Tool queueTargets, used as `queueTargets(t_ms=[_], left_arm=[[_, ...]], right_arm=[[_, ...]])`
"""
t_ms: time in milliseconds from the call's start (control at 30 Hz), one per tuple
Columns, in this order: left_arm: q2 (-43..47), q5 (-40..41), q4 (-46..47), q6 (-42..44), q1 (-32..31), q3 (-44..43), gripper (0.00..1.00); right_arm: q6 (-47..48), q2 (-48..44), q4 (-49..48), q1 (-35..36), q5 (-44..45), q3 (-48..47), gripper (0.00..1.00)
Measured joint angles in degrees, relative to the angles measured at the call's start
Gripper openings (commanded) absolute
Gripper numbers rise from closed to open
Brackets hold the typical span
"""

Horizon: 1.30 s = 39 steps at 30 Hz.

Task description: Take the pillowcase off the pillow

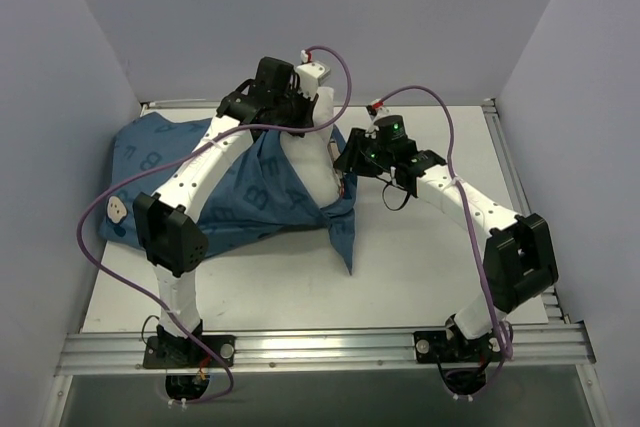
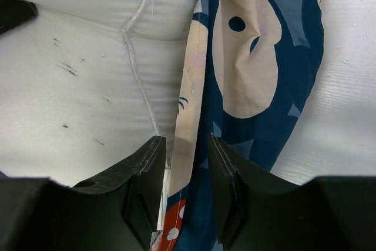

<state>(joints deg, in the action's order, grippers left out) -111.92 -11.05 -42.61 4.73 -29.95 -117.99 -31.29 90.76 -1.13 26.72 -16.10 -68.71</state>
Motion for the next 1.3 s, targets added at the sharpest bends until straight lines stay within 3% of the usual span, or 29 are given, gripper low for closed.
queueTargets(t_ms=[300, 433, 633, 833, 1100, 1133, 1167, 1200, 1267, 1300], left_arm=[[0.0, 0.0, 0.0, 0.0, 0.0, 0.0, 0.02], [0.0, 0.5, -0.3, 0.2, 0.1, -0.5, 0.02], [-1.5, 1.4, -2.3, 0.2, 2.5, -6.1, 0.02], [-2.2, 0.3, -3.7, -0.1, 7.8, -11.6, 0.02], [-2.2, -2.6, -4.8, -1.3, 9.5, -13.3, 0.02], [-2.2, -3.3, -4.9, -1.4, 9.5, -13.3, 0.02], [-2.1, -4.0, -4.8, -1.6, 9.4, -13.2, 0.02], [-1.9, -4.5, -4.7, -1.7, 9.3, -12.8, 0.02], [-0.6, -5.4, -3.9, -2.0, 9.0, -10.6, 0.02], [0.1, -5.6, -3.5, -2.2, 8.8, -9.2, 0.02]], right_arm=[[-0.7, 1.7, -1.0, 1.1, 1.2, 0.2, 0.27], [-1.4, 3.1, -2.0, 1.5, 1.3, 2.0, 0.00], [-1.7, 2.4, -3.1, 2.3, 4.0, 5.8, 0.00], [-2.3, -4.6, -7.2, 2.7, 7.5, 15.5, 0.00], [-2.4, -7.6, -11.4, 4.3, 7.3, 20.6, 0.00], [-2.0, -7.4, -11.8, 4.2, 6.8, 20.6, 0.01], [-1.6, -6.8, -11.7, 4.2, 6.3, 20.2, 0.09], [-1.2, -6.3, -11.6, 4.0, 5.7, 19.6, 0.27], [0.2, -5.5, -9.3, 3.5, 4.8, 17.3, 0.47], [1.1, -5.4, -7.6, 3.2, 4.1, 15.7, 0.62]])
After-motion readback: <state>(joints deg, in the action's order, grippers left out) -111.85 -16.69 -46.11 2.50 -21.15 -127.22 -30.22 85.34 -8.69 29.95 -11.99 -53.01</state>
